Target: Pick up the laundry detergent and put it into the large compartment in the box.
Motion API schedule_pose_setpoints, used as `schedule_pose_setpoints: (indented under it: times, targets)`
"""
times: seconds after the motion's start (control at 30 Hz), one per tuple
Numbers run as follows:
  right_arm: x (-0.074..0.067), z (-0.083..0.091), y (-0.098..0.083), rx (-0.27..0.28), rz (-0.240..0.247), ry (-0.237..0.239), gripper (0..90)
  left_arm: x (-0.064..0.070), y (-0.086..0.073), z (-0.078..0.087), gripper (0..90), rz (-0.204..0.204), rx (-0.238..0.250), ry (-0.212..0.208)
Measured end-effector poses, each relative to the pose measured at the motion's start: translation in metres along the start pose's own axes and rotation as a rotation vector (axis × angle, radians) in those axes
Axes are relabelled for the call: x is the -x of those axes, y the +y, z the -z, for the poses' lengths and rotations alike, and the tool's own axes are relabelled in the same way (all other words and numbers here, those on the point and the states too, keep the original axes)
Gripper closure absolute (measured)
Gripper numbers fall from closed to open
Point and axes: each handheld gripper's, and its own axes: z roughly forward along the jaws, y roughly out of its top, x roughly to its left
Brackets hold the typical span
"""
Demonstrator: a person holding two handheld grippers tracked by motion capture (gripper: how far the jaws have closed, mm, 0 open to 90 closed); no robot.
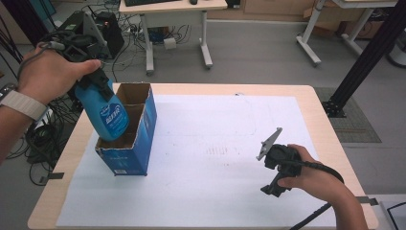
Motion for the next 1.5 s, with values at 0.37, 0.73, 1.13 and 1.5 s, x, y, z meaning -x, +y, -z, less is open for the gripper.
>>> schedule_pose_setpoints:
  times: [0.37, 0.73, 1.13, 1.5]
  targets:
    - [0.000, -0.002, -0.003, 0.008, -0.005, -0.001, 8.9, -0.004, 0.007, -0.022, 37.9, 0.049, -0.023, -0.010]
    - [0.000, -0.004, -0.007, 0.021, -0.002, 0.000, 8.8, -0.001, 0.011, -0.048, 38.0, 0.075, -0.029, 0.001]
    - [0.000, -0.006, -0.011, 0.024, -0.006, 0.002, 8.8, -0.001, 0.015, -0.086, 37.9, 0.093, -0.055, 0.000]
    - [0.001, -0.008, -0.008, 0.025, -0.001, 0.007, 8.6, -0.002, 0.017, -0.110, 38.0, 0.105, -0.070, 0.003]
